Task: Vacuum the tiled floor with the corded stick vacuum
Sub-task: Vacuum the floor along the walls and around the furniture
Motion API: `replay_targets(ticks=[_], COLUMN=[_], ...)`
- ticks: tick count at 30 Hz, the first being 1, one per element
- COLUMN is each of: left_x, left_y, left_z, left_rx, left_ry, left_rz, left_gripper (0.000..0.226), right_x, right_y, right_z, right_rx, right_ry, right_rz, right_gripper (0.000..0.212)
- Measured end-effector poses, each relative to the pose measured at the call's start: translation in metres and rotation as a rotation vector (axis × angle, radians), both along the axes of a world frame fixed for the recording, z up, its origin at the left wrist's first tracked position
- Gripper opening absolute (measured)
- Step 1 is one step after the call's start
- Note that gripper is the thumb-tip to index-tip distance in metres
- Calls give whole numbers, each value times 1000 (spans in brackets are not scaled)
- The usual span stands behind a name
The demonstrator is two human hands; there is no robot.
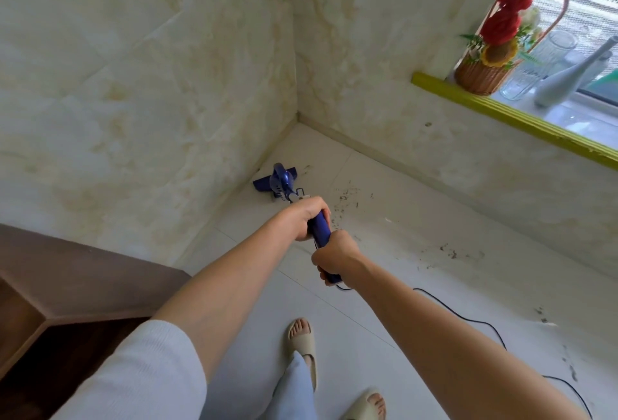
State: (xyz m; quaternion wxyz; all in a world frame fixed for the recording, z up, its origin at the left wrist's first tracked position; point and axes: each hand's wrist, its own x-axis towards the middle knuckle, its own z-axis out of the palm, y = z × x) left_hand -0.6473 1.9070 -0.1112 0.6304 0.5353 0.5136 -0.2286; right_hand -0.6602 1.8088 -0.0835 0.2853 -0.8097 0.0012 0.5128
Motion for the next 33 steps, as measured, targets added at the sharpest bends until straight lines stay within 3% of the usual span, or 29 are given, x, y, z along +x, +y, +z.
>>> replay_targets(ticks=[3,9,14,17,22,33], left_x=[-7,-34,-71,-96,-125,-72], left_y=[-14,-55,-77,-77,-71,-20], left_z=[2,17,31,33,31,32], left_rx=[-29,-78,-78,-92,-117,-73], left_ry=[-13,-15,29,66,108,85], left_rz=[34,6,-52,-26,0,-52], left_gripper=[31,54,37,24,28,12], right_x=[-7,-37,-81,-111,-149,-100], right_y=[-15,-59,-86,-88,-79,-26], right_z=[7,33,58,56,38,33], right_rx=[6,71,233,316,374,382], right_ry=[13,89,231,302,384,316], right_rz=[-13,-104,-228,-280,-298,-371], right_gripper=[22,24,18,30,29,32])
